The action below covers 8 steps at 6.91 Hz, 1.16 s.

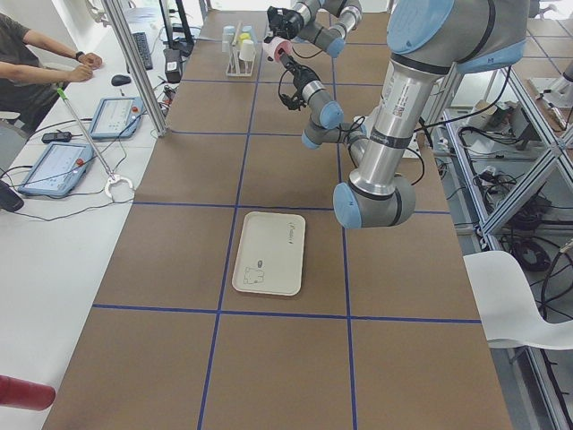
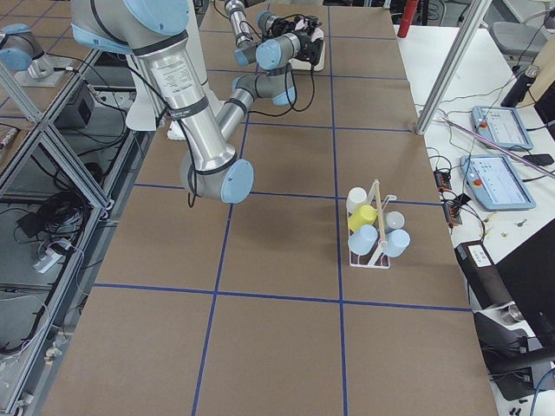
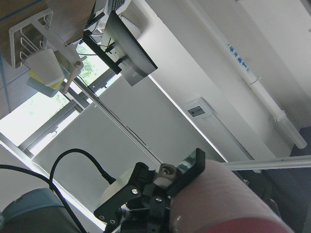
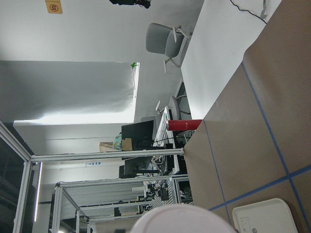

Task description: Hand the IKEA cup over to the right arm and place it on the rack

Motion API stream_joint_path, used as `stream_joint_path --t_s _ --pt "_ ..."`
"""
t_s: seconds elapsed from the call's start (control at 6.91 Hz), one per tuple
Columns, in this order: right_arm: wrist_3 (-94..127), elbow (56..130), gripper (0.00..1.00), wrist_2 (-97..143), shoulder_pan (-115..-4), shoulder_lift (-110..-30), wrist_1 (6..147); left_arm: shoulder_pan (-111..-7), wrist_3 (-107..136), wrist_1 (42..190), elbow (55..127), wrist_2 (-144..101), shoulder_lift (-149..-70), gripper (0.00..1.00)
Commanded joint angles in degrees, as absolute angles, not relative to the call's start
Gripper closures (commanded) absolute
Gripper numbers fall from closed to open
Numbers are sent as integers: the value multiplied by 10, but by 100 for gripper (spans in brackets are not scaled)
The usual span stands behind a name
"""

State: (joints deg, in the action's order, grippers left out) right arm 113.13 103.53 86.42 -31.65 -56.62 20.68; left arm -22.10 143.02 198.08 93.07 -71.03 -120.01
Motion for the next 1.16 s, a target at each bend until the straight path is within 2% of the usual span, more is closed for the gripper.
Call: stream_joint_path --t_s 0.0,0.58,1.01 --pt "1131 1035 100 864 -326 -566 207 -221 1415 1981 933 -710 -1197 0" --pt "1134 1004 100 871 -432 -576 208 -224 1411 1982 956 -715 -1167 0" --pt "1001 1005 100 869 -495 -667 214 -224 1363 1980 984 -719 -1107 0"
